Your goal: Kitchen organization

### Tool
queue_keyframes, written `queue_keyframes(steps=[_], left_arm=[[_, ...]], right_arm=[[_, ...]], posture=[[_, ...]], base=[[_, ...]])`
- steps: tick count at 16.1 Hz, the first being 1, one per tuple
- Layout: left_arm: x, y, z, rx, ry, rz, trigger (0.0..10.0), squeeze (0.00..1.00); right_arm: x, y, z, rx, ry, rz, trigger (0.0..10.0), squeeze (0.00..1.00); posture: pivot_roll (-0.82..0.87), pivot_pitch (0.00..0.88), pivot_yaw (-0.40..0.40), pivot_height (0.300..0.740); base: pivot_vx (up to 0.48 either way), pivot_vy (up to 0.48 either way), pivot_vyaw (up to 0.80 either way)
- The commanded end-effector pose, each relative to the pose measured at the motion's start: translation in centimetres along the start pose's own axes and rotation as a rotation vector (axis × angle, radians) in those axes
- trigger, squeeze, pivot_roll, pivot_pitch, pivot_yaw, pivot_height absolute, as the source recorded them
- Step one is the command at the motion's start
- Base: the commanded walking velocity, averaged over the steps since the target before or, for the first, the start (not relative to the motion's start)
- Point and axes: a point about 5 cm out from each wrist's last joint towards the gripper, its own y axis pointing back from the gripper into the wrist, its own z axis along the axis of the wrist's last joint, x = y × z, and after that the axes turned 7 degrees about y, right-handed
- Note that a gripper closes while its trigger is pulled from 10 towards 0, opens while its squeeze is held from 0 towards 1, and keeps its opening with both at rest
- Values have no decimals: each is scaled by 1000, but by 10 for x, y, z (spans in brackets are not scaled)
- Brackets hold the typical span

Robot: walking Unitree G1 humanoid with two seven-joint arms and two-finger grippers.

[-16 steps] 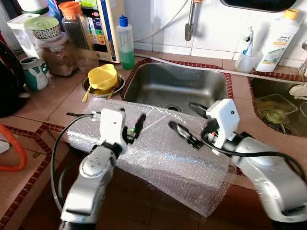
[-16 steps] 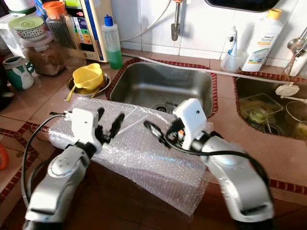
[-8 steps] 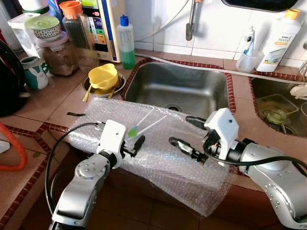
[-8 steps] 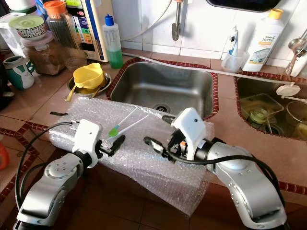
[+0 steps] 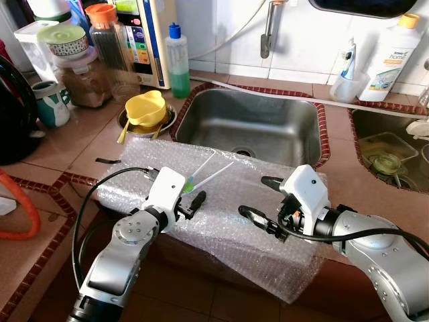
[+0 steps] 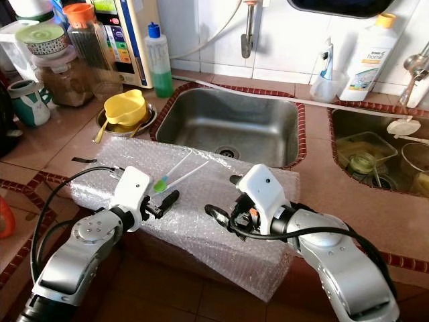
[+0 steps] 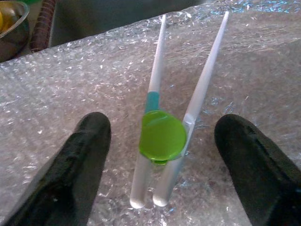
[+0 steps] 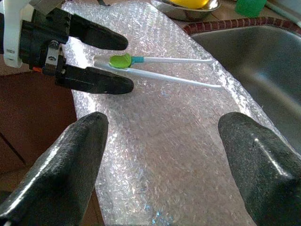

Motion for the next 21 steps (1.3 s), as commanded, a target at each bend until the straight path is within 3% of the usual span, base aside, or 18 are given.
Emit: queue_keyframes(steps=[1,10,16,21], left_arm=[[1,-1,-4,22,-10,3,0,0],[5,-2,-7,3,-23,35,0,0],[13,2,-4,-74,-165,169,0,0],[15,2,-1,-141,-225,232,0,0]], right_arm=[[4,1,3,2,23,11,10000,0],[1,2,1,17,52,3,10000,0],[-2,6,-2,33,61,-11,10000,0],[-3,7,-3,39,71,-21,10000,0]], posture=[[-104,70,51,740],[-105,70,42,740],[-110,71,42,740],[-120,68,43,740]], base=[[0,0,0],[0,0,0],[0,0,0],[0,0,0]])
